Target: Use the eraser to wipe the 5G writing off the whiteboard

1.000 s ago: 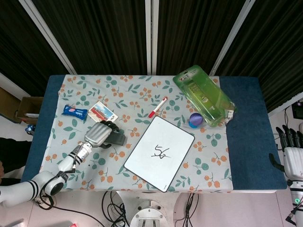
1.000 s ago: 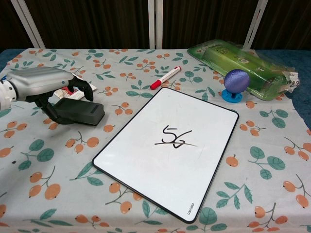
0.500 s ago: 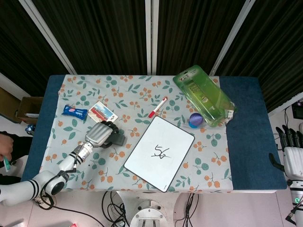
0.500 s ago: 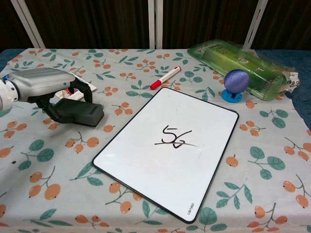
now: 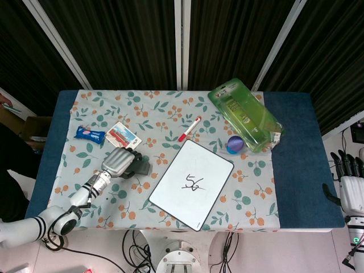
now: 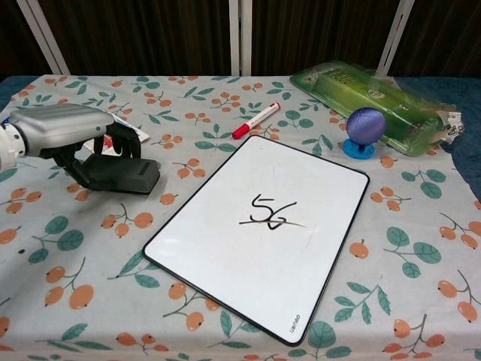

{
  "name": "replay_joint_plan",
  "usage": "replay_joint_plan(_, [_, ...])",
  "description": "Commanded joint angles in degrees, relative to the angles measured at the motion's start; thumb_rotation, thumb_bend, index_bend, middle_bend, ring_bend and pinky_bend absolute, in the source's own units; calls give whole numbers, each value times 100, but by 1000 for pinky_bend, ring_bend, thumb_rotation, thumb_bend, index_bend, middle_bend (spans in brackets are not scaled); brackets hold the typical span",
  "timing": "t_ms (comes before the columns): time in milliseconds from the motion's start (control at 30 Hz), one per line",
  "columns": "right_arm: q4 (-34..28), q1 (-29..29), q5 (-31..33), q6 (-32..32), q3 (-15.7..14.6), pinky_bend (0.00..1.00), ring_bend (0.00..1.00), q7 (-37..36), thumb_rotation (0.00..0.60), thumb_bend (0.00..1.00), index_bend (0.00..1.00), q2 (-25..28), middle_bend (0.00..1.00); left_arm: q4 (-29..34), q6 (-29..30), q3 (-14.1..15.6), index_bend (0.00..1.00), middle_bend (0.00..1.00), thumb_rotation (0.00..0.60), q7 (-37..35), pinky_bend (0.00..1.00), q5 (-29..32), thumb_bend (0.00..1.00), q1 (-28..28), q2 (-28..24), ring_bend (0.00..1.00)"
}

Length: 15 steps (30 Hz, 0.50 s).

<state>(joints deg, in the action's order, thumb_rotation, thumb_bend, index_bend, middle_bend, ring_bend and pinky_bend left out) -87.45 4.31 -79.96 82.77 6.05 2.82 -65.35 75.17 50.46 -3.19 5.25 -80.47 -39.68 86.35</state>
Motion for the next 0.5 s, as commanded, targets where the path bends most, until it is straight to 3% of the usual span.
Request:
replay_joint_plan(33, [-10, 0, -2, 4, 0, 0, 0, 6, 600, 259, 0, 3, 0, 26, 81, 1, 523, 462, 600, -20, 461, -44, 423, 13, -16, 356])
replay_joint_plan(333, [-20, -7, -5, 16, -3, 0, 0, -1, 600, 261, 0, 2, 0, 127, 406, 15, 540, 486, 600, -175, 555, -336, 449, 15, 6, 468])
replay_joint_plan(500, [13, -28, 2, 26, -11, 0, 0, -50, 600, 261, 0, 8, 0, 155, 447, 34, 541, 488, 600, -248, 566, -460, 448, -37, 53, 476])
